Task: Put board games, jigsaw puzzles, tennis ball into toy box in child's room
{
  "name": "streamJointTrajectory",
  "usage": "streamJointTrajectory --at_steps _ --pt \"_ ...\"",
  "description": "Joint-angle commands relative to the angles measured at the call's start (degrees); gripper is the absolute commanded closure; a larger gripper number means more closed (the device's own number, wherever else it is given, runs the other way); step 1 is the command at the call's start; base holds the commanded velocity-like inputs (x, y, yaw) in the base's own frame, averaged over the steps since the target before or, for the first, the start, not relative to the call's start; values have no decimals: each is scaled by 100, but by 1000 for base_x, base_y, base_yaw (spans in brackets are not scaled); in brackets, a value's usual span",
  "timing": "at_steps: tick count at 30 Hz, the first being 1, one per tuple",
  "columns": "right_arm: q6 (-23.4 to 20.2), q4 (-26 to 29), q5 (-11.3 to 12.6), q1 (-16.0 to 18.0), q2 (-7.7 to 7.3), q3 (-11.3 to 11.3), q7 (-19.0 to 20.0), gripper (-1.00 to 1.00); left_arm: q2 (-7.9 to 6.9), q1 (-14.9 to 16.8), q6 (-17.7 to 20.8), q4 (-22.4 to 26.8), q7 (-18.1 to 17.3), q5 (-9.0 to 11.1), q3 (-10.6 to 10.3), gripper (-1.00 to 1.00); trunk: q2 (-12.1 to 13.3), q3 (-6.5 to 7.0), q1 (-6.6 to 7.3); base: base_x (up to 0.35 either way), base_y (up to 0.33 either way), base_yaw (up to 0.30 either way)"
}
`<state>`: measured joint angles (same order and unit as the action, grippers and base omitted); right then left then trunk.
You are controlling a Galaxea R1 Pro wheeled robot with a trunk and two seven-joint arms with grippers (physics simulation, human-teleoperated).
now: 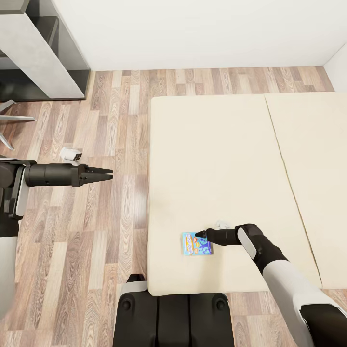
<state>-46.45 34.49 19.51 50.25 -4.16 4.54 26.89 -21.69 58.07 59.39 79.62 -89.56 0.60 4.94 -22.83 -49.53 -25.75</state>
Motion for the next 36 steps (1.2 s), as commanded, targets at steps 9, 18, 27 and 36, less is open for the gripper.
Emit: streamJointTrajectory --at_steps 9,18,27,36 --pt "-14 5 -3 2 -6 21 18 -100 -2 2 61 1 -18 2 -2 -100 -9 -6 -3 0 69 0" --pt "-14 5 -2 2 -6 21 18 -100 -2 2 61 1 -18 2 -2 -100 -9 -6 -3 0 89 0" --pt "-14 5 0 2 -6 21 18 -100 -2 2 61 1 -18 2 -2 -100 -9 -6 -3 0 136 0" --pt "-14 5 0 2 -6 19 18 -100 -2 2 61 1 -17 2 -2 -100 -9 -6 -3 0 178 0"
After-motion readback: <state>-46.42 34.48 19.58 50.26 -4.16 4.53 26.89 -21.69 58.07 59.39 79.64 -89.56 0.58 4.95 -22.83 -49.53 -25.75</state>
